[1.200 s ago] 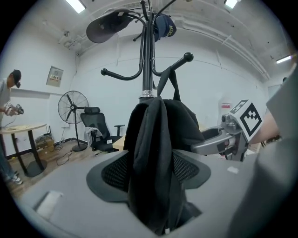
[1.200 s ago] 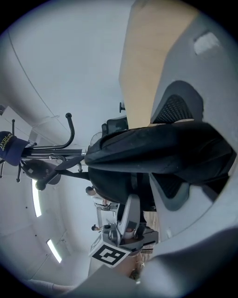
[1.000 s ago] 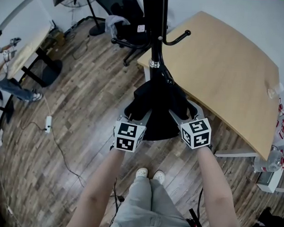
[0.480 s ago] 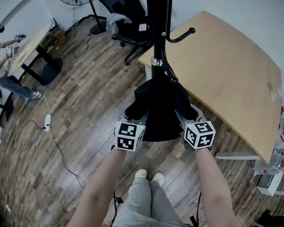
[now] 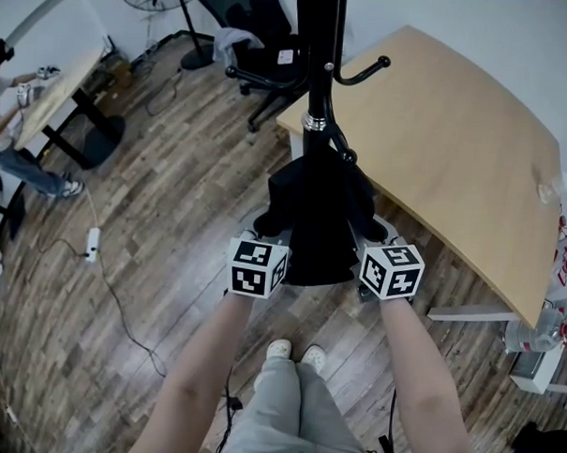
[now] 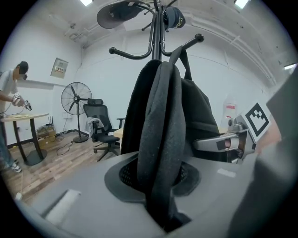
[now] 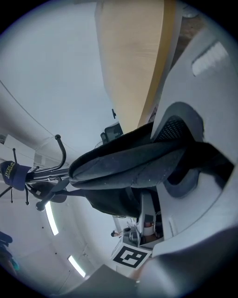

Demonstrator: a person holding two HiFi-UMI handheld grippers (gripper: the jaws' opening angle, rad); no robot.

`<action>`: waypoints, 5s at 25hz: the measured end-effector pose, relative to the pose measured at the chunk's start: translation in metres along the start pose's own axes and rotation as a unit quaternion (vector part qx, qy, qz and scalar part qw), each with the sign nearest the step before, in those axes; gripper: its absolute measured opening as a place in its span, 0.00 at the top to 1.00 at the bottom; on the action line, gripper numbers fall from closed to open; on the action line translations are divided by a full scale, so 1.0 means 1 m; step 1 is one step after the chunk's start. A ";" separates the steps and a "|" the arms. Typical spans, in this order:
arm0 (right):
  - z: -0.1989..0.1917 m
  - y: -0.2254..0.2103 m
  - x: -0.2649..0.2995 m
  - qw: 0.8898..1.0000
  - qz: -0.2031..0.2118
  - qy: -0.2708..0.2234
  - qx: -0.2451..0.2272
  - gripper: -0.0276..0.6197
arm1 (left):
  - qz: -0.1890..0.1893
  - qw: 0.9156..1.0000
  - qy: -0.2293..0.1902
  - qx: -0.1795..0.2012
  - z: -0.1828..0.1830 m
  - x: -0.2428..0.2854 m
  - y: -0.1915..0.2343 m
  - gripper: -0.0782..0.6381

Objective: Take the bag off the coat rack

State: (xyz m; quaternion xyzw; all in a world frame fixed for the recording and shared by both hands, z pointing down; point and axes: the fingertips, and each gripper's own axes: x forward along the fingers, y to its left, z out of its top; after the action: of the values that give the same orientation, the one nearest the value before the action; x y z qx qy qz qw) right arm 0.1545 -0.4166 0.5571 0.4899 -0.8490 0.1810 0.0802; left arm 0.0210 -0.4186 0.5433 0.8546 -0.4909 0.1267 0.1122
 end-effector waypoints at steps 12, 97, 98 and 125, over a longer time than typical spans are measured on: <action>-0.005 0.016 -0.018 0.999 -0.001 0.029 0.034 0.88 | -0.007 0.999 0.009 -0.033 0.007 -0.022 -0.009 0.79; 0.193 -0.009 -0.272 0.966 -0.198 -0.144 -0.087 0.90 | -0.166 0.961 -0.191 0.108 0.253 -0.081 -0.210 0.80; 0.197 -0.008 -0.274 0.964 -0.201 -0.147 -0.090 0.90 | -0.167 0.960 -0.195 0.111 0.257 -0.082 -0.211 0.80; 0.209 -0.002 -0.284 0.957 -0.216 -0.162 -0.110 0.91 | -0.175 0.954 -0.224 0.094 0.272 -0.090 -0.214 0.80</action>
State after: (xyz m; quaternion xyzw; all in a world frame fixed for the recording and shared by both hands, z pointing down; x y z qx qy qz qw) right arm 0.3085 -0.2701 0.2764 0.6725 -0.7392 -0.0167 0.0323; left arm 0.1923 -0.3264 0.2436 0.9402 -0.3322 -0.0438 -0.0606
